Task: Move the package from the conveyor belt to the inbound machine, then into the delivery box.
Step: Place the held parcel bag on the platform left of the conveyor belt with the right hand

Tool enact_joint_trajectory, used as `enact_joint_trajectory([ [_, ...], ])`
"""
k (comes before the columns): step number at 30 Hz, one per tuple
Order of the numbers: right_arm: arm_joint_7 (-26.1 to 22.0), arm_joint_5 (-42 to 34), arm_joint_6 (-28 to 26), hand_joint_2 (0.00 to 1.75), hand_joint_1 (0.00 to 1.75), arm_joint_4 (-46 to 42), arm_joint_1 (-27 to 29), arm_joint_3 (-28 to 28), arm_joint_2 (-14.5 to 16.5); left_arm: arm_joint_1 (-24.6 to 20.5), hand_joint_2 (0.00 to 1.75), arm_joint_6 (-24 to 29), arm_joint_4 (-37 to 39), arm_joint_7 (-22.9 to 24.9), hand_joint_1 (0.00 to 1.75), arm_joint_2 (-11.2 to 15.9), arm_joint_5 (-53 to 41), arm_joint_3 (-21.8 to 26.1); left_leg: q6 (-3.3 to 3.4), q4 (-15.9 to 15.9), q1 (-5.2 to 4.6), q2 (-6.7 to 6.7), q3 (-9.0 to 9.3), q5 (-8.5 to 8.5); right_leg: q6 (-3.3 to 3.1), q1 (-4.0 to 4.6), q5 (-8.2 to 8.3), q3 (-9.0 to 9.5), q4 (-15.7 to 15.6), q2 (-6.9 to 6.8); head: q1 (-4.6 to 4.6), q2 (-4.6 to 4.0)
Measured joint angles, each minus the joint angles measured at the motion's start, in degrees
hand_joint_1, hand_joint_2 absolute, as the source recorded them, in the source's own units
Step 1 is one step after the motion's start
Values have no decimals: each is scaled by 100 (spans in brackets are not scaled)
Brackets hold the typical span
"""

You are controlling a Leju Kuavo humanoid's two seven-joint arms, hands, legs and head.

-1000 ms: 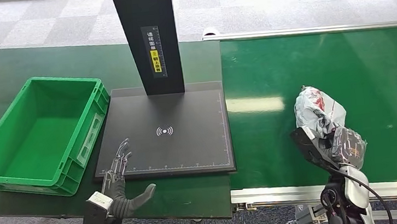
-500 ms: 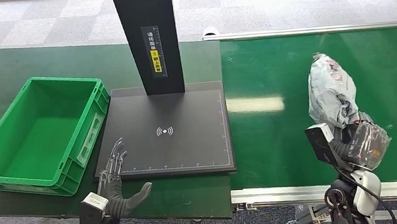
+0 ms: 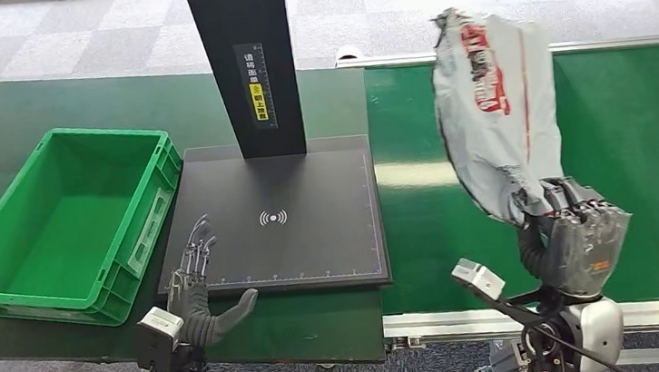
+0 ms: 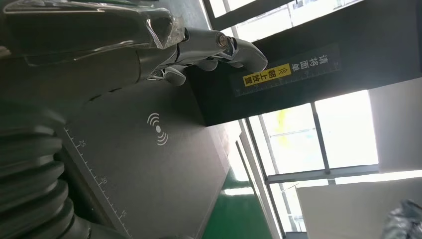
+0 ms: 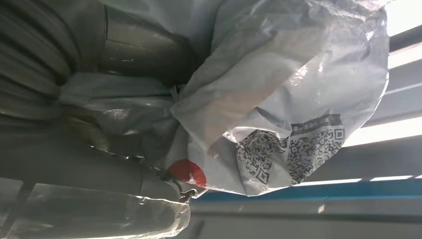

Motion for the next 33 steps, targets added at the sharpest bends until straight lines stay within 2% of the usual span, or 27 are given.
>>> enact_joint_trajectory([
  [5, 950, 264, 46, 175, 175, 520, -83, 1508, -441, -54, 175, 20, 89, -79, 0, 20, 63, -10, 0, 0, 0, -1, -1, 0, 0, 0, 0, -2, 0, -1, 0, 0],
  [9, 1205, 265, 111, 175, 175, 833, -168, 2297, -747, -57, 175, 26, 136, -98, 0, 46, 83, -32, 0, 0, 0, -4, -3, 0, 1, 0, -1, -2, 0, -4, 0, 0],
  [14, 1252, 264, 185, 175, 175, 1008, -224, 2750, -963, -57, 175, 31, 156, -105, 0, 70, 84, -37, 0, 0, -1, -3, -4, -1, 1, 0, -1, -4, 0, -3, 0, 0],
  [23, 1280, 269, 262, 175, 175, 1144, -261, 2974, -1097, -57, 175, 31, 167, -106, 0, 87, 85, -41, 0, 0, 0, -2, -4, 0, 1, 0, -1, -3, 0, -3, 0, 0],
  [25, 1345, 277, 610, 175, 175, 1199, -303, 3049, -1120, -53, 175, 31, 168, -108, 0, 93, 89, -41, 0, 0, 0, -2, -4, -1, 1, 0, -1, -3, 0, -2, 0, 0],
  [29, 1520, 263, 1790, 175, 175, 1605, -468, 3408, -1178, -16, 175, 31, 167, -112, 0, 103, 97, -39, 0, 0, 0, -2, -4, 0, 0, 0, -1, -3, 0, -2, 1, 0],
  [33, 1549, 27, 2607, 175, 175, 2112, -655, 3757, -1224, 77, 175, 25, 145, -113, 0, 124, 102, -24, 0, 0, 0, -2, -5, 0, 1, 0, -1, -3, 0, -3, 0, 0],
])
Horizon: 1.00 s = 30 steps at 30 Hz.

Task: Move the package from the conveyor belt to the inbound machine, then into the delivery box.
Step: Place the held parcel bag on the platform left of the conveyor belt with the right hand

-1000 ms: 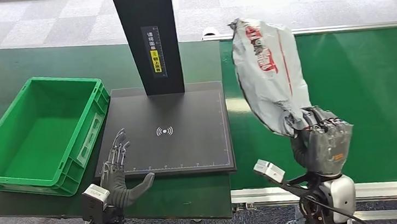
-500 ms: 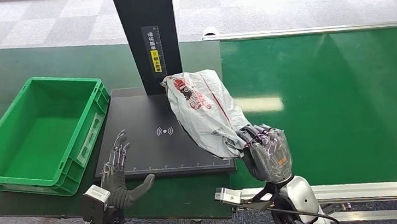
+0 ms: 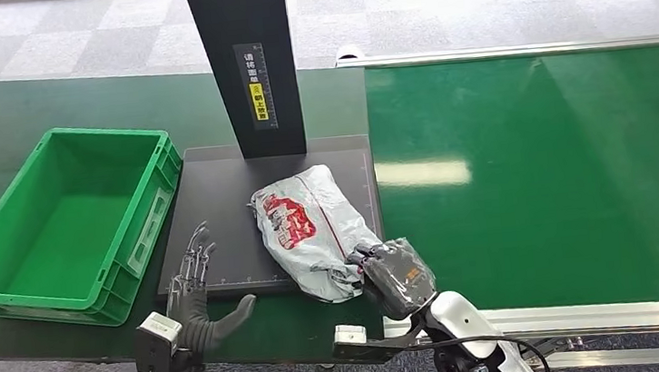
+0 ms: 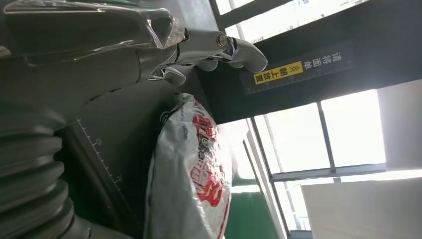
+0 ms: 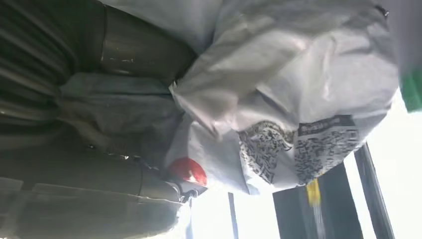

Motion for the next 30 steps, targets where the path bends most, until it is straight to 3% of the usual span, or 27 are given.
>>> enact_joint_trajectory([
  [6, -57, -508, 1140, 175, 175, 732, -297, 409, -167, 56, 175, -56, -17, 9, 0, 20, -1, 28, 0, 0, -1, 0, 3, 0, 0, 0, 0, 2, -1, 0, 1, 0],
  [15, 6, -753, 1484, 175, 175, 1282, -679, 762, -276, 39, 175, -118, -15, 48, 0, 21, -2, 39, -9, -1, -1, 18, 55, -10, -7, 2, -5, 43, -4, 14, -1, 0],
  [19, -48, -753, 1100, 175, 175, 1421, -755, 879, -275, 64, 175, -109, -28, 58, 0, 21, -2, 40, -12, -4, 0, 21, 74, -13, -12, 2, -5, 68, -5, 16, 1, 0],
  [24, 226, -364, 116, 175, 175, 1346, -672, 936, -258, 226, 175, -66, -177, 61, 0, 19, -1, 61, -4, -3, 0, 18, 66, 2, -13, 2, 4, 63, -3, 13, 0, 0],
  [30, 524, 57, -962, 175, 175, 734, -493, 556, -186, 391, 175, -63, -335, 54, 0, 7, -3, 115, -4, -3, 0, 8, 48, 3, -13, 2, 3, 42, -2, 9, 1, 0],
])
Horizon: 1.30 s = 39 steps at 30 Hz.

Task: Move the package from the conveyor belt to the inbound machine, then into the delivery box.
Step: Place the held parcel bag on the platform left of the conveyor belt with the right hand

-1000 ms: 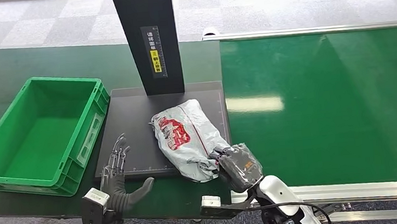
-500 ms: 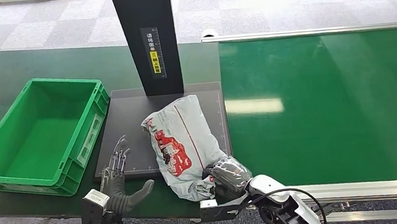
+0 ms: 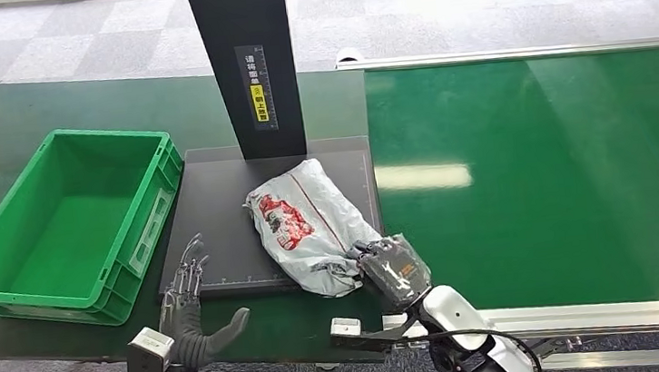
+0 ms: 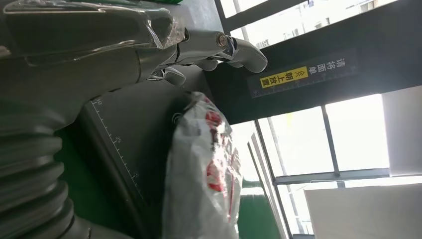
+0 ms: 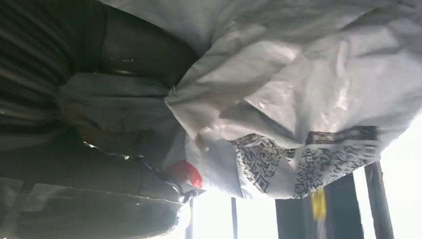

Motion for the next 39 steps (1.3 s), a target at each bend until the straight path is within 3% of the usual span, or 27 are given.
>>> enact_joint_trajectory([
  [4, -26, 27, -391, 175, 175, -427, 184, -293, 50, -10, 175, -26, -7, -7, 0, -4, -8, 4, 1, 0, 0, -2, -20, -2, 0, 0, -1, -20, 0, -1, -1, 0],
  [18, -80, -51, -767, 175, 173, -955, 435, -672, 87, -62, 175, -40, -4, -10, 0, -21, -9, 7, 0, 0, 0, -2, -32, -4, 1, 0, -3, -33, 0, 0, -1, 0],
  [25, 76, -77, -201, 175, 173, -907, 439, -773, 85, -122, 175, -40, 9, -10, 0, -21, -9, 4, 0, 0, 0, -1, -34, -4, 1, -1, -3, -34, 0, 0, -1, 0],
  [30, 97, -62, -120, 175, 138, -874, 434, -792, 85, -127, 175, -40, 11, -10, 0, -21, -9, 4, 0, 0, 0, -1, -38, -5, 1, 0, -3, -38, 0, 0, -2, 0],
  [34, 185, 7, 496, 175, 168, -699, 383, -779, 83, -132, 175, -52, 13, -11, 0, -21, -10, 4, 0, 0, 0, -1, -40, -4, 1, 0, -3, -38, 0, -1, -1, 0],
  [39, 103, -23, 897, 175, 171, -162, 241, -663, 86, -146, 175, -86, 37, -13, 0, -21, -15, 4, 0, 0, 0, -2, -41, -4, 1, -1, -3, -37, 0, -1, -1, 0],
])
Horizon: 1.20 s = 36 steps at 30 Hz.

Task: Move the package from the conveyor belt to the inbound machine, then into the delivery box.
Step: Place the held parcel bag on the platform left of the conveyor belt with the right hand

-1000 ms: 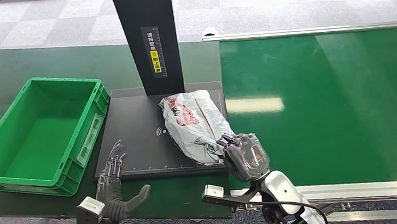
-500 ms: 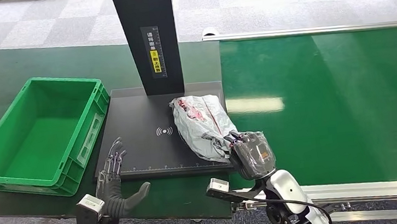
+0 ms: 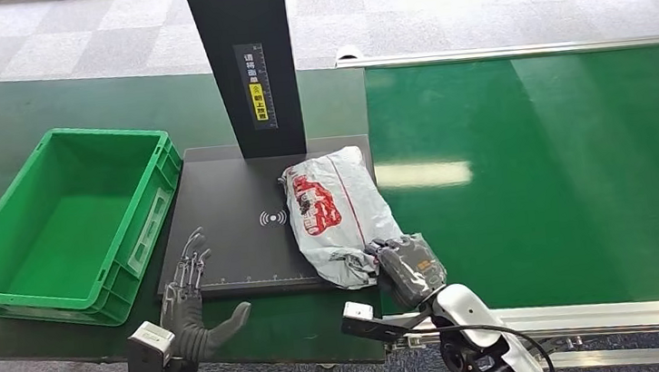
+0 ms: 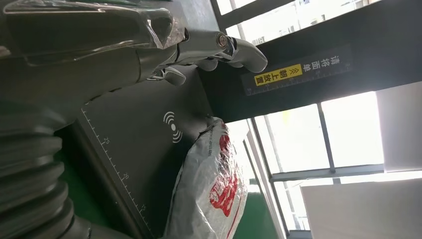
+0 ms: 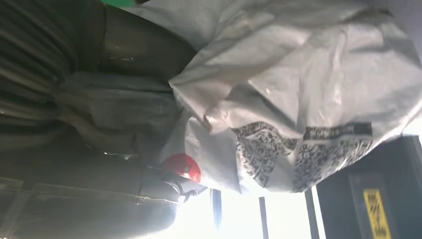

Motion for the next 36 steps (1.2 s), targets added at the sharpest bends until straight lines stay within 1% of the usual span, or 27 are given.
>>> enact_joint_trajectory([
  [7, -188, -86, -37, 175, 171, 283, -117, 91, 29, 33, 175, -5, 2, 1, 0, 4, -1, 2, 0, 0, 0, 0, 0, 0, 0, 0, 0, -1, 0, 0, 0, 0],
  [11, -258, -99, -88, 175, 159, 304, -116, 122, 31, 59, 175, -14, 2, 0, 0, 17, -1, 2, 0, 0, 0, 0, 0, 0, 0, 0, -1, -1, 0, 0, 0, 0],
  [12, -299, -124, -84, 175, 159, 307, -115, 129, 31, 61, 175, -16, 2, 0, 0, 20, -1, 2, 0, 0, 0, 0, 0, 0, 0, 0, -1, -1, 0, 0, 0, 0],
  [13, -341, -156, -72, 175, 154, 310, -114, 140, 31, 63, 175, -17, 4, 1, 0, 22, 0, 2, 0, 0, 0, 0, 0, 0, 0, 0, 0, -1, 0, 0, 1, 0],
  [14, -389, -186, -60, 175, 136, 311, -111, 154, 31, 63, 175, -19, 7, 1, 0, 25, 0, 2, 0, 0, 0, 0, 0, 0, 0, 0, 0, -1, 0, 0, 0, 0],
  [16, -476, -233, -83, 175, 95, 311, -104, 178, 34, 62, 175, -20, 12, 1, 0, 29, -1, 0, 0, 0, 0, 0, 0, 0, 0, 0, 0, -1, 0, 0, 0, 0],
  [17, -521, -256, -142, 175, 79, 306, -99, 184, 35, 63, 175, -21, 13, 0, 0, 30, -1, 1, 0, 0, 0, 0, 0, 0, 0, 0, 0, -1, 0, 0, 0, 0],
  [18, -570, -281, -230, 175, 77, 294, -92, 187, 38, 64, 175, -21, 13, 0, 0, 31, -1, 1, 0, 0, 0, 0, 0, 0, 0, 0, 0, -1, 0, 0, 0, 0],
  [22, -709, -372, -548, 175, 77, 160, -65, 193, 54, 73, 175, -21, 13, 0, 0, 33, -1, 2, 0, 0, 0, 0, -1, 0, 0, 0, -1, -3, 0, 0, 0, 0],
  [29, -740, -384, -585, 175, 77, 50, -55, 199, 59, 85, 175, -21, 13, 0, 0, 33, 0, 2, 0, 0, 0, 0, -1, 0, 0, 0, 0, -2, 0, 0, 0, 0],
  [33, -741, -386, -600, 175, 0, 20, -38, 199, 58, 91, 175, -21, 13, 0, 0, 33, -1, 2, 0, 0, 0, 0, -1, 0, 0, 0, -1, -2, 0, 0, 0, 0],
  [36, -755, -420, -704, 44, 0, -32, -14, 196, 58, 93, 175, -21, 13, 0, 0, 33, 0, 2, 0, 0, 0, 0, -1, 0, 0, 0, -1, -3, 0, 0, 0, 0],
])
